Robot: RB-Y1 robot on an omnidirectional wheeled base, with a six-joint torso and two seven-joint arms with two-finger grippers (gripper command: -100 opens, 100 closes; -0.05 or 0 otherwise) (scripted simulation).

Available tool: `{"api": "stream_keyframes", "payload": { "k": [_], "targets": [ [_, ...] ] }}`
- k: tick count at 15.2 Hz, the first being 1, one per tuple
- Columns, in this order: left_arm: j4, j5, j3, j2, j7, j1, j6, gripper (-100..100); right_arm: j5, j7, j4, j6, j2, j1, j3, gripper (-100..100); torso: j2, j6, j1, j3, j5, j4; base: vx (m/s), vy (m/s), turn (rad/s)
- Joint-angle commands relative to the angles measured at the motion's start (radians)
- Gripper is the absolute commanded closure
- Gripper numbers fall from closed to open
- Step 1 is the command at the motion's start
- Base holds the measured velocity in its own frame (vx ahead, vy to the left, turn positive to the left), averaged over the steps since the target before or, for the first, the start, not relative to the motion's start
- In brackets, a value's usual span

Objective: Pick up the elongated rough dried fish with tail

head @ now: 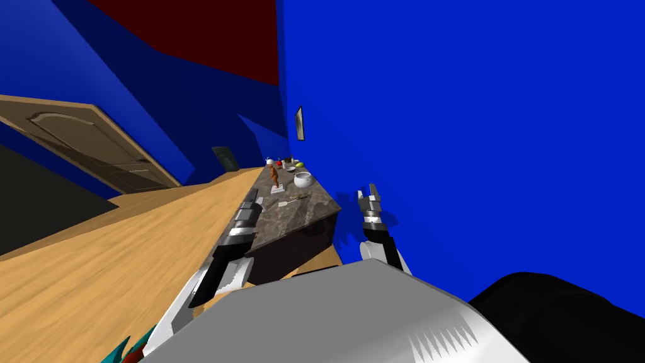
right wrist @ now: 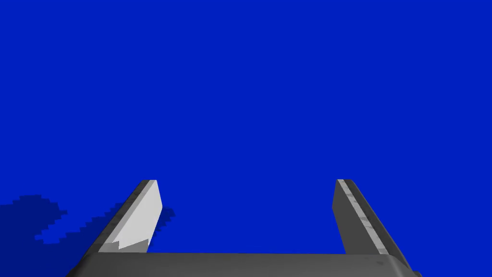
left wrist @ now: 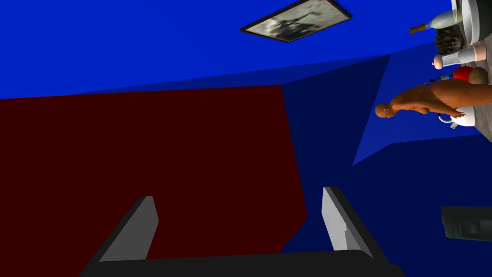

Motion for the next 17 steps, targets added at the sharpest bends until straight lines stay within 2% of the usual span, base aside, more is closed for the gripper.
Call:
{"api": "stream_keyframes", "payload": {
  "k": [1,2,3,4,5,6,7,8,9,10,12,13,16,17],
  "targets": [
    [0.05,0.0,0.011,0.042,0.039,-0.039,0.039,-100,0.0,0.0,0.0,0.0,0.0,0.0,0.0,0,0.0,0.0,0.0,0.0,0.0,0.0,-0.081,0.0,-0.216],
    [0.067,0.0,0.011,0.042,0.039,-0.039,0.039,-100,0.0,0.0,0.0,0.0,0.0,0.0,0.0,0,-0.001,0.0,0.0,-0.001,0.0,0.0,-0.069,0.001,-0.181],
    [0.09,-0.003,0.015,0.068,0.064,-0.069,0.068,-100,0.0,0.0,0.0,0.0,0.0,0.0,0.0,0,-0.002,0.0,0.001,-0.001,0.0,0.0,-0.068,0.0,-0.239],
    [0.113,-0.003,0.015,0.068,0.064,-0.069,0.068,-100,0.0,0.0,0.0,0.0,0.0,0.0,0.0,0,-0.002,0.0,0.001,-0.001,0.0,-0.001,-0.067,0.004,-0.183],
    [0.113,-0.003,0.015,0.068,0.064,-0.069,0.068,-100,0.0,0.0,0.0,0.0,0.0,0.0,0.0,0,-0.003,0.0,0.001,-0.002,0.0,-0.001,-0.049,0.006,-0.038],
    [0.147,-0.006,0.019,0.094,0.091,-0.102,0.1,-100,0.0,0.0,0.0,0.0,0.0,0.0,0.0,0,-0.004,-0.001,0.001,-0.002,0.0,-0.001,-0.05,0.002,-0.162],
    [0.162,-0.006,0.019,0.094,0.091,-0.102,0.1,-100,0.0,0.0,0.0,0.0,0.0,0.0,0.0,0,-0.004,0.0,0.001,-0.002,0.0,-0.001,-0.051,0.002,-0.187],
    [0.193,-0.009,0.024,0.12,0.119,-0.136,0.134,-100,0.0,0.0,0.0,0.0,0.0,0.0,0.0,0,-0.004,0.0,0.001,-0.002,0.0,-0.001,-0.061,-0.004,-0.252],
    [0.214,-0.009,0.024,0.12,0.119,-0.136,0.134,-100,0.0,0.0,0.0,0.0,0.0,0.0,0.0,0,-0.004,0.0,0.001,-0.002,0.0,-0.001,-0.061,-0.002,-0.23],
    [0.237,-0.013,0.029,0.146,0.149,-0.172,0.167,-100,0.0,0.0,0.0,0.0,0.0,0.0,0.0,0,-0.004,0.0,0.001,-0.002,0.0,-0.001,-0.072,0.001,-0.274],
    [0.269,-0.013,0.029,0.146,0.149,-0.172,0.169,-100,0.0,0.0,0.0,0.0,0.0,0.0,0.0,0,-0.003,0.0,0.001,-0.002,0.0,-0.001,-0.059,0.004,-0.145],
    [0.298,-0.016,0.034,0.172,0.18,-0.209,0.206,-100,0.0,0.0,0.0,0.0,0.0,0.0,0.0,0,-0.004,-0.001,0.001,-0.002,0.0,-0.001,-0.045,-0.004,-0.206],
    [0.327,-0.016,0.034,0.172,0.18,-0.209,0.206,-100,0.0,0.0,0.0,0.0,0.0,0.0,0.0,0,-0.005,-0.001,0.001,-0.003,0.0,-0.001,-0.032,0.001,-0.094],
    [0.36,-0.02,0.04,0.199,0.213,-0.248,0.244,-100,0.0,0.0,0.0,0.0,0.0,0.0,0.0,0,-0.006,-0.001,0.001,-0.003,0.0,-0.001,-0.03,-0.007,-0.149]
  ]
}}
